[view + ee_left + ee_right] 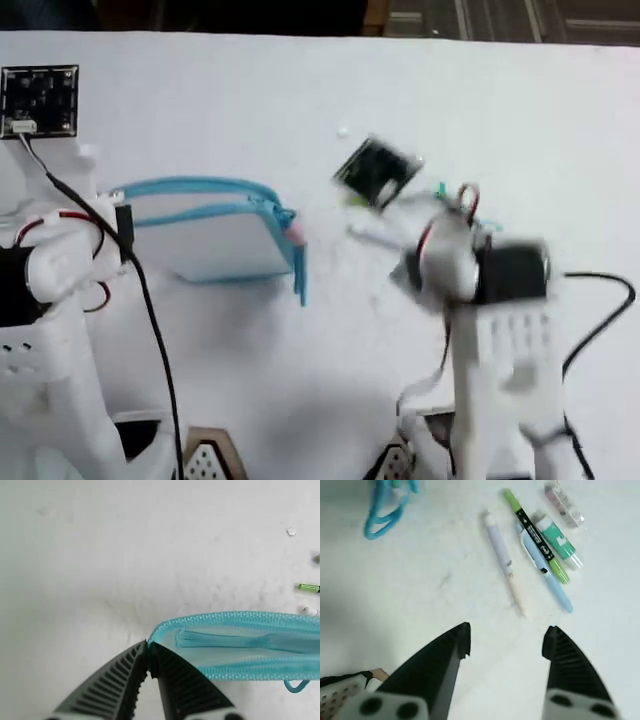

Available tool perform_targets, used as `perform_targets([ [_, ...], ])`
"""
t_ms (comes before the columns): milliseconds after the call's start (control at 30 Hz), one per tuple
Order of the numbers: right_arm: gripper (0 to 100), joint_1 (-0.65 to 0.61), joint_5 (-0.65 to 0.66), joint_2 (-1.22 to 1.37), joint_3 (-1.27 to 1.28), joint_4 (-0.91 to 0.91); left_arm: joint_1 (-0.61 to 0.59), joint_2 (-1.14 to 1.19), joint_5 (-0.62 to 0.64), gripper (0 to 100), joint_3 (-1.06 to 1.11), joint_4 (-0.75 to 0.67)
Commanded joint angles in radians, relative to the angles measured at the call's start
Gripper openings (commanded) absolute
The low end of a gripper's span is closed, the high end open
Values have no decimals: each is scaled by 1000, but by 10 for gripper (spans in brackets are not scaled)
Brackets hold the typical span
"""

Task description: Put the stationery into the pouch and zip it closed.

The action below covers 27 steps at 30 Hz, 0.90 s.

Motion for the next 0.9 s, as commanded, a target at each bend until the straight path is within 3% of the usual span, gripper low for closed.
perform_targets([
  [0,233,84,12,209,-143,15,19,76,-8,23,78,5],
  [300,232,96,284,673,-425,13,19,76,-8,23,78,5],
  [500,132,87,565,912,-540,2,21,76,-11,23,78,5],
  [733,222,39,577,1118,-666,-104,21,76,-44,23,78,5],
  [867,221,-10,572,1211,-730,-156,22,76,-49,23,78,5],
])
